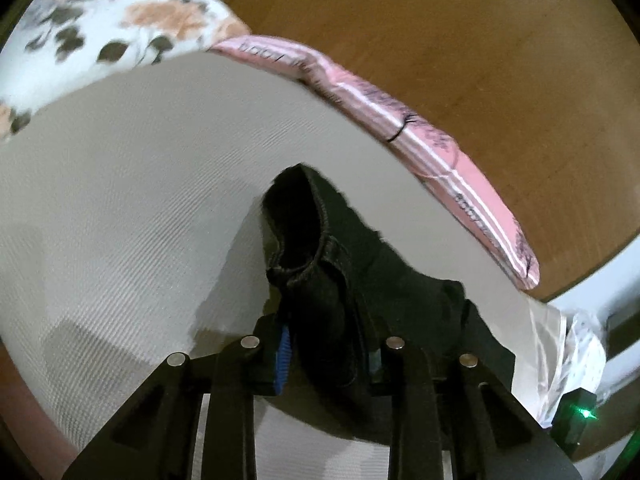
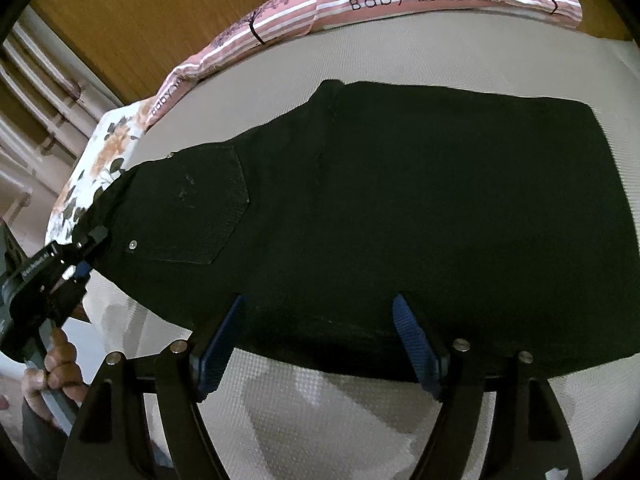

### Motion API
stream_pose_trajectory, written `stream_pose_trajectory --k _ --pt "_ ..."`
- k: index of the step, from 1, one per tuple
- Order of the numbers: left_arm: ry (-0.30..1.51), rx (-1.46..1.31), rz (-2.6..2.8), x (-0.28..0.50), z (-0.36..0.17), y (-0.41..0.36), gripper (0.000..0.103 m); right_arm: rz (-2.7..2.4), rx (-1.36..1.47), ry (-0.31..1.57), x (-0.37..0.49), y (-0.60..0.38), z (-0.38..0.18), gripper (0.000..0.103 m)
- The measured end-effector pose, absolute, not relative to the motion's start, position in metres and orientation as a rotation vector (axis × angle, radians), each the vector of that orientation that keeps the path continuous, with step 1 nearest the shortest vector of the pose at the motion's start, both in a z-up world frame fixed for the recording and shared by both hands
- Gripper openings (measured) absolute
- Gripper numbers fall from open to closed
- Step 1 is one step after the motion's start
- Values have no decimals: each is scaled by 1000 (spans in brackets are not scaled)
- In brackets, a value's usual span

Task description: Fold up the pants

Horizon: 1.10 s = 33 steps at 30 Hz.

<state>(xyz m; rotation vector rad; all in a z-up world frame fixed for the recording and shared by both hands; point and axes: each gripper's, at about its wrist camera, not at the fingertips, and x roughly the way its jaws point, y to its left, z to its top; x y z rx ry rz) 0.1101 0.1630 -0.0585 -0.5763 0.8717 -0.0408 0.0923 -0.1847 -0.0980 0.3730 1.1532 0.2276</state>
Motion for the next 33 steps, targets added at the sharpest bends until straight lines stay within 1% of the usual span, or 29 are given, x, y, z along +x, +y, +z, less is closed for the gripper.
stream_pose_trajectory --k 11,22,29,33 --pt "822 -460 -74 127 -24 115 26 157 319 1130 82 -222 -86 74" --pt "793 -347 -200 136 0 55 25 107 355 1063 73 -263 -73 74" --pt "789 -276 -297 142 3 4 25 53 320 953 69 -302 -59 74" --pt "808 -247 -357 145 0 -23 25 12 416 913 68 -333 -55 74"
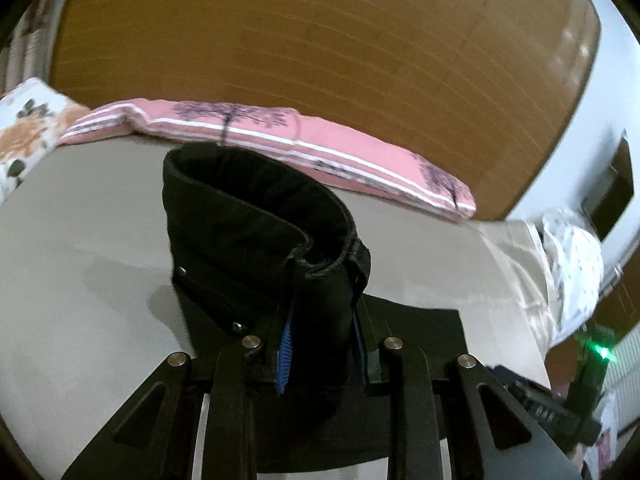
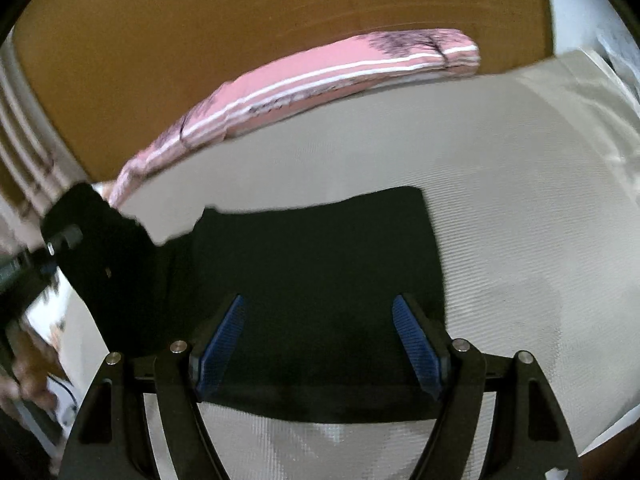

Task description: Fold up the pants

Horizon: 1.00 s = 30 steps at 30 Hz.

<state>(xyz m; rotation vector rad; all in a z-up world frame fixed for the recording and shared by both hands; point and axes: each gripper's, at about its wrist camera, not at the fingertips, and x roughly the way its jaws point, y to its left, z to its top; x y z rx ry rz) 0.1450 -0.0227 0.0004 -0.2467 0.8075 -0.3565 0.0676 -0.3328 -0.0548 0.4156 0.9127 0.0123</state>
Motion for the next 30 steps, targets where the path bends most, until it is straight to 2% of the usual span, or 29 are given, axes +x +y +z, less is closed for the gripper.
stream_pose_trajectory --k 14,21,24,30 --pt "894 -186 -596 131 -20 -122 25 -57 581 859 67 -379 -49 74" --pt "1030 -132 -634 126 -65 -164 25 -54 645 862 68 -390 -54 74" --pt "1033 -85 -630 122 -76 -173 25 -48 654 868 68 -390 -56 74" --pt "1042 -29 -645 114 -77 -181 33 -11 653 884 72 -385 -60 74"
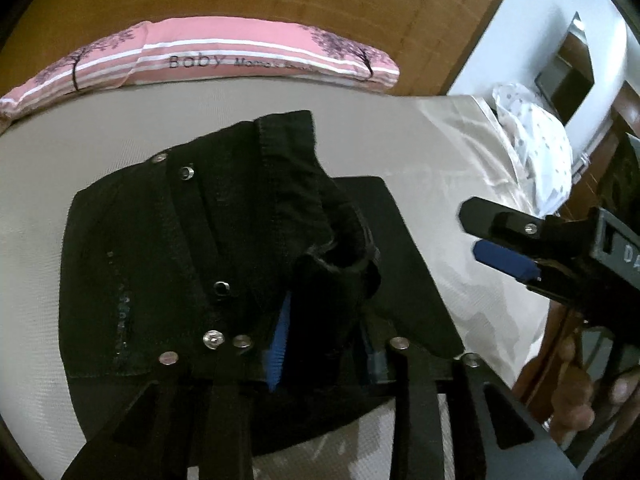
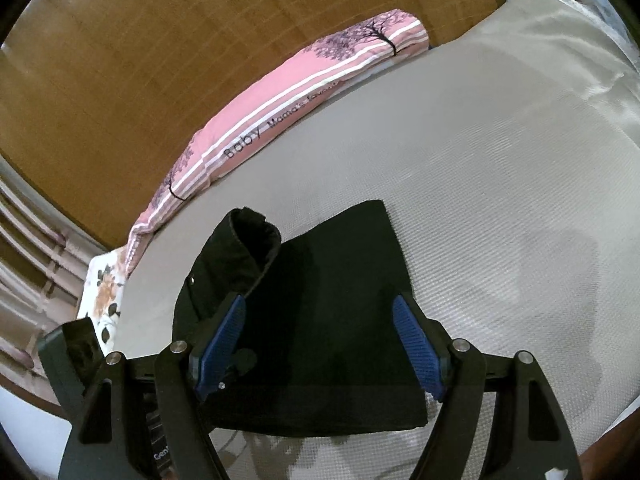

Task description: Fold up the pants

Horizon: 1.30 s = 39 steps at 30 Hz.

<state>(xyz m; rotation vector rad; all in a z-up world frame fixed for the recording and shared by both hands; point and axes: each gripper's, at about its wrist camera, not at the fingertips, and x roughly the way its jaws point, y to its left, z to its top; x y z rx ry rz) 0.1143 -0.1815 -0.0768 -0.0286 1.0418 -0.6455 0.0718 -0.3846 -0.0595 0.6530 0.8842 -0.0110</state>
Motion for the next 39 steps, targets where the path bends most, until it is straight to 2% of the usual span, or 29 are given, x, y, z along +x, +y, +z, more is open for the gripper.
stream_pose_trajectory --k 5,8,12,14,22,24,31,39 --pt "1034 -44 -720 107 -64 -174 41 5 675 902 72 -383 -65 74" --pt "1017 -110 -775 101 -53 -162 42 7 672 906 73 -382 -68 74" --pt "956 -67 -747 94 -39 -148 44 47 675 913 73 -377 -72 74" --pt "953 -68 -711 95 -37 -135 48 76 682 931 74 -373 -77 74" --pt "989 -101 -513 108 -56 -75 49 138 716 1010 85 -365 -99 73" --pt "997 -95 -468 110 -63 -65 49 151 712 1025 91 -365 -103 70" --pt "1064 -93 -392 117 -87 -53 50 201 669 1067 110 -366 -117 64" --pt "1096 -89 -357 121 -97 -52 57 272 619 1046 141 -360 -123 64"
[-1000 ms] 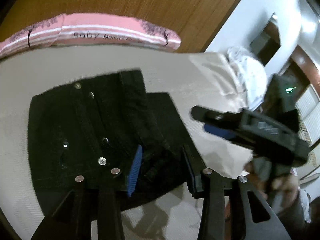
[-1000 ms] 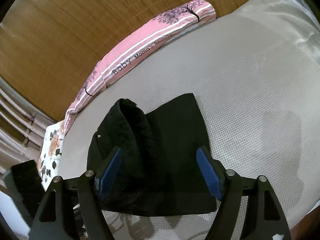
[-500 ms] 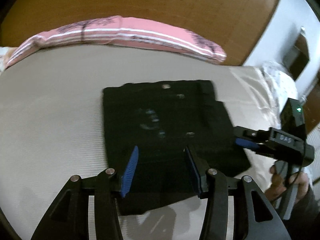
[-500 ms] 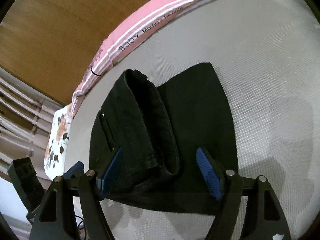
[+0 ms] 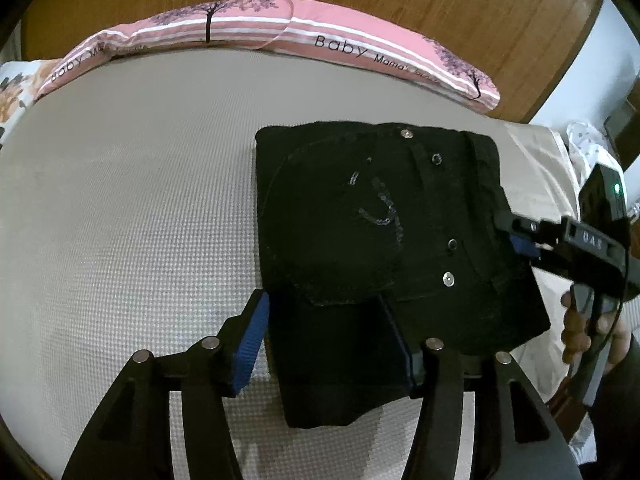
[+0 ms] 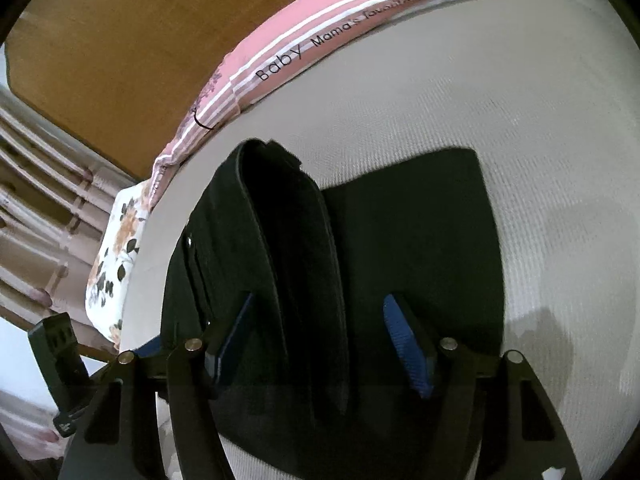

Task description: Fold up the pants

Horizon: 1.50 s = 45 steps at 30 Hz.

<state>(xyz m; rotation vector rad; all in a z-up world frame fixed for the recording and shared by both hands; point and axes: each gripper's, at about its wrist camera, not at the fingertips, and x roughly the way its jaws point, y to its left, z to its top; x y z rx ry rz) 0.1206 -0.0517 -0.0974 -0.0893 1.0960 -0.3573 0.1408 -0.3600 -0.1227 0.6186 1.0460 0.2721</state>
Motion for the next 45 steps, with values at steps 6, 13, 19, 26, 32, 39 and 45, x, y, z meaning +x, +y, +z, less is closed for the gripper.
stream_pose_trajectory --k 6,13,19,26,32,39,45 --pt "1112 -88 -349 123 -102 -52 58 300 608 1044 159 -354 -124 64" --pt "1117 -88 -352 126 -102 -52 59 427 601 1059 165 -341 -128 42" --pt "1123 -89 -346 128 -105 -52 61 427 588 1037 168 -335 -131 41" --pt "1119 -95 -340 127 -107 -53 64 367 602 1068 170 -331 -129 35" --pt "1124 -127 -364 130 -104 -48 64 319 566 1039 161 -321 -108 14" --pt "1082 -174 -385 134 -90 -35 64 274 539 1003 147 -314 -75 11" --pt "1076 -185 -393 139 -89 -33 64 250 519 970 138 -318 -49 10"
